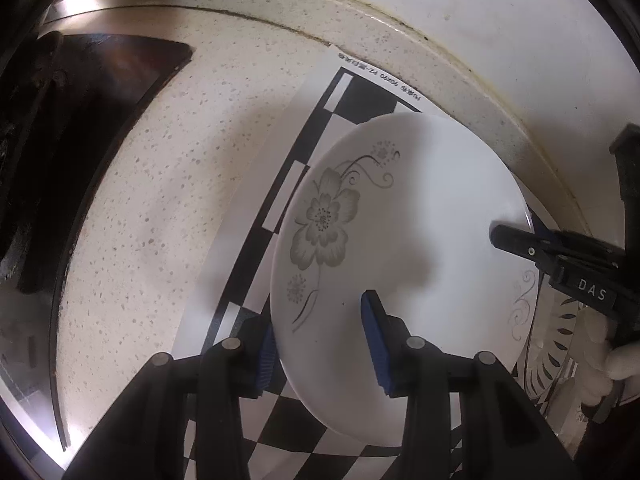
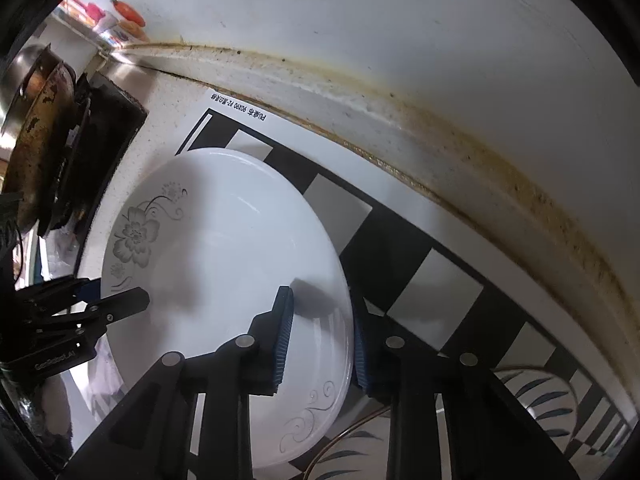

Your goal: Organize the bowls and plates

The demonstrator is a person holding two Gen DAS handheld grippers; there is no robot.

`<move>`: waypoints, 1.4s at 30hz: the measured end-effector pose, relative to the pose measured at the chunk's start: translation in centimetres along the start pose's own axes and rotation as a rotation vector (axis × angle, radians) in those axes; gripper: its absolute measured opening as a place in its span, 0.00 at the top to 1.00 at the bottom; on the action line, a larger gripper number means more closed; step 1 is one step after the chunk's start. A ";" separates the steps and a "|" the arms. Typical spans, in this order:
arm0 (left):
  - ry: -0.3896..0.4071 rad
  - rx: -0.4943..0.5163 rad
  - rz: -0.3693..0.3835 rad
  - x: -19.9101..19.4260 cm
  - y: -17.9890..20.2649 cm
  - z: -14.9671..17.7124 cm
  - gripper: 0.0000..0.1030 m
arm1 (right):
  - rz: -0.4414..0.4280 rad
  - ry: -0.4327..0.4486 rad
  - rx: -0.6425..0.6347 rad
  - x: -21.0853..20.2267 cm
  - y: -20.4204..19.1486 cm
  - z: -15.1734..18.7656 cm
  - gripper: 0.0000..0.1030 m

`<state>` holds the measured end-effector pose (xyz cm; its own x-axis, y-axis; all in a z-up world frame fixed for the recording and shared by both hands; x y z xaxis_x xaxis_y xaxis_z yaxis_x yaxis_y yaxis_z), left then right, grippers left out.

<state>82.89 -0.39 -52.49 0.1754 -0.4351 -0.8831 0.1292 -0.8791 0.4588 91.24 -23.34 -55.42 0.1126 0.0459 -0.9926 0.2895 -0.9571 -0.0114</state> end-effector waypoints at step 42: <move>-0.099 0.258 0.024 -4.7 11.9 11.4 0.65 | -0.028 0.013 0.254 -11.6 6.7 21.0 0.76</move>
<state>72.46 -10.99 -44.01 0.0771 -0.4619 -0.8836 -0.1286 -0.8834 0.4506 71.96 -36.30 -46.52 0.1207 0.0755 -0.9898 0.0445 -0.9965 -0.0706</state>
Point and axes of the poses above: each gripper's, at about its wrist camera, not at the fingertips, and x roughly the way its jaws point, y to its right, z to its underside, the point moved 7 cm from there along x, roughly the way its jaws point, and after that the axes turned 13 degrees about z, right-handed, at the moved point
